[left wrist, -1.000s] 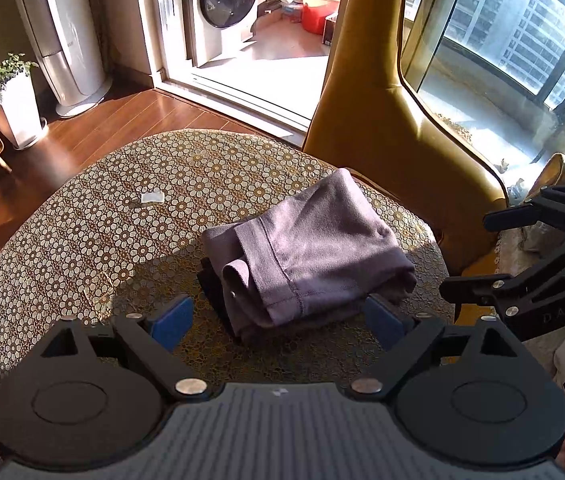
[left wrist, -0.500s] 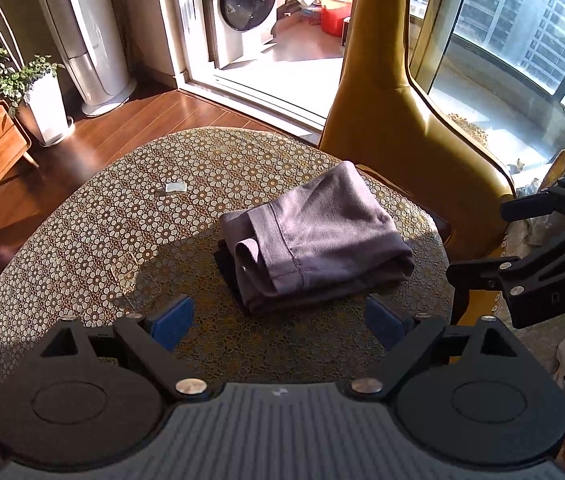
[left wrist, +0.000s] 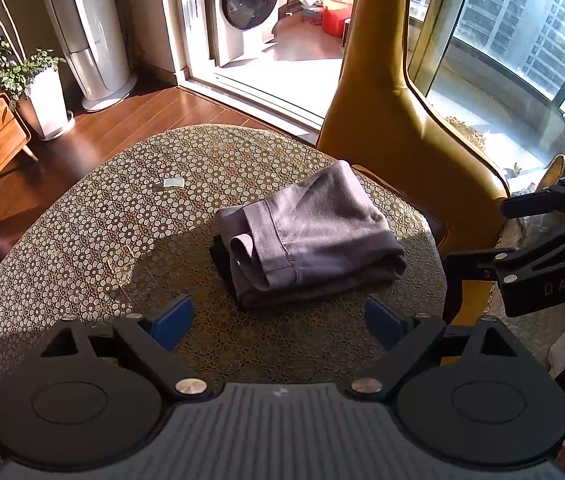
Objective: Fold clothes
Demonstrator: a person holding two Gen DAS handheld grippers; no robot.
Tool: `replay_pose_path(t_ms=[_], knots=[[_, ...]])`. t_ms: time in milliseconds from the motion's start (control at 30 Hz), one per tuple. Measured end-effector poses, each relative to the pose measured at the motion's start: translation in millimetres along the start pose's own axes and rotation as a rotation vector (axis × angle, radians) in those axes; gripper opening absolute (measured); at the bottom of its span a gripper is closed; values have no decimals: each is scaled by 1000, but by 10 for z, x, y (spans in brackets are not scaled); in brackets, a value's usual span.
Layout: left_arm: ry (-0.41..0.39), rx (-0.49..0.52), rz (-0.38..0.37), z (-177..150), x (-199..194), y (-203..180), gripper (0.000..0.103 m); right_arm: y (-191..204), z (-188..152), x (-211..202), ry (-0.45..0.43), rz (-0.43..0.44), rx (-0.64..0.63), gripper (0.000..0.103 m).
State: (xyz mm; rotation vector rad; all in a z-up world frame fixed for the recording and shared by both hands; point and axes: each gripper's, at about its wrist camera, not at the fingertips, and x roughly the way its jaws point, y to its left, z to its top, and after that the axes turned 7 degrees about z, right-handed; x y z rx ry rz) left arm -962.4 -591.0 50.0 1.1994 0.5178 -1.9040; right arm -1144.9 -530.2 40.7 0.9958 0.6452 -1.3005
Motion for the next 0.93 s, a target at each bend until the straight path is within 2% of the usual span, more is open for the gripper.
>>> replay_pose_path(t_ms=[933], knots=[[32, -17, 9, 24, 2, 89, 95, 39, 48, 15, 7, -28, -17, 103]])
